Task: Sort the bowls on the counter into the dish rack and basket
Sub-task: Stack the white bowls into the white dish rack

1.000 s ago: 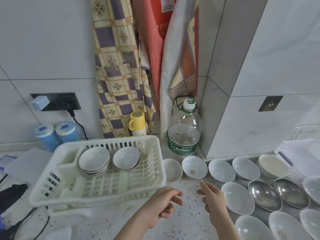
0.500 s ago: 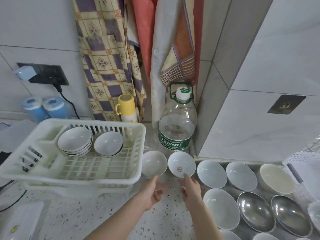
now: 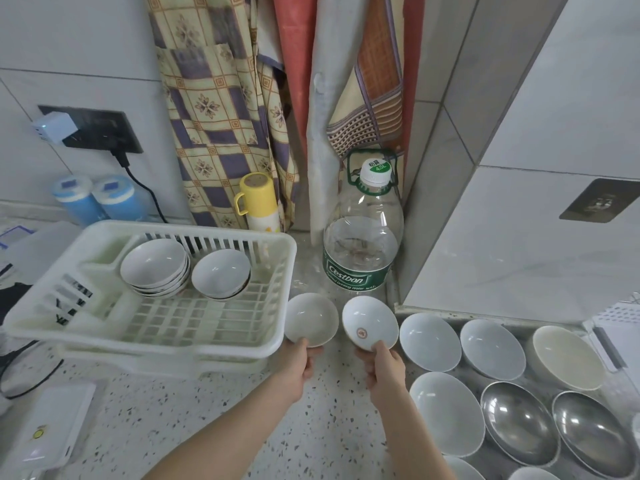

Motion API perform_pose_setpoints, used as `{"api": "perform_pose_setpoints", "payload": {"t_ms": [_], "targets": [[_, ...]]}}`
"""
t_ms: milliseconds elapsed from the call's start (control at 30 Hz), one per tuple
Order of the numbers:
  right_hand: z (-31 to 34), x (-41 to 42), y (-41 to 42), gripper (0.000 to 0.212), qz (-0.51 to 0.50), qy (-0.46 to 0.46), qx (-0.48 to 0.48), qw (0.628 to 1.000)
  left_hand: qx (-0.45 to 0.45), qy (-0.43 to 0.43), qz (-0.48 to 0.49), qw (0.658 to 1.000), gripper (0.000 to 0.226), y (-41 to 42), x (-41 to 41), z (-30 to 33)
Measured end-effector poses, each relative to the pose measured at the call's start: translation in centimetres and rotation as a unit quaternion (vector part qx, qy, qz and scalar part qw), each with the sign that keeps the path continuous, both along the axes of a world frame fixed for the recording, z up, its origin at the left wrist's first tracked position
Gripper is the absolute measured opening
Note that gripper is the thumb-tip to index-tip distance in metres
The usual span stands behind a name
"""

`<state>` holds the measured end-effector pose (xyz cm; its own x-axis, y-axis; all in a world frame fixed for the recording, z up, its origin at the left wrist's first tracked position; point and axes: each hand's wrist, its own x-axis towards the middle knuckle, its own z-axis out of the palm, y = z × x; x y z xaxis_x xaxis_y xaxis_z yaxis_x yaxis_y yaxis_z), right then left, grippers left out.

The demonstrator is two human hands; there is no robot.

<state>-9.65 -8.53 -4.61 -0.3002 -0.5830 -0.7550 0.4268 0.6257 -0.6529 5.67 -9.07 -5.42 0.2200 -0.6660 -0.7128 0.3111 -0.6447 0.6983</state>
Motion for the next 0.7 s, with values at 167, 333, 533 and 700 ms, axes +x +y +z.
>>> {"api": "perform_pose_setpoints", "payload": {"t_ms": [167, 333, 533, 700], "targets": [[2.2, -0.4, 2.2, 0.02, -0.021, -0.023, -0.032, 0.999, -0.016, -0.041, -0.041, 0.998, 0.038, 2.7, 0.7, 0.9], [4.7, -0.3, 4.5, 0.014, -0.042, -0.023, -0.077, 0.996, -0.016, -0.074, -0.143, 0.987, 0.033, 5.4, 1.7, 2.3], [8.8, 1.2, 5.8, 0.007, -0.046, -0.001, -0.155, 0.987, -0.066, -0.052, -0.224, 0.971, 0.026, 7.4, 2.9, 6.3], [12.4, 3.7, 5.6, 0.007, -0.037, -0.011, -0.21, 0.977, -0.112, -0.012, -0.22, 0.969, 0.026, 7.4, 5.6, 10.0]]}}
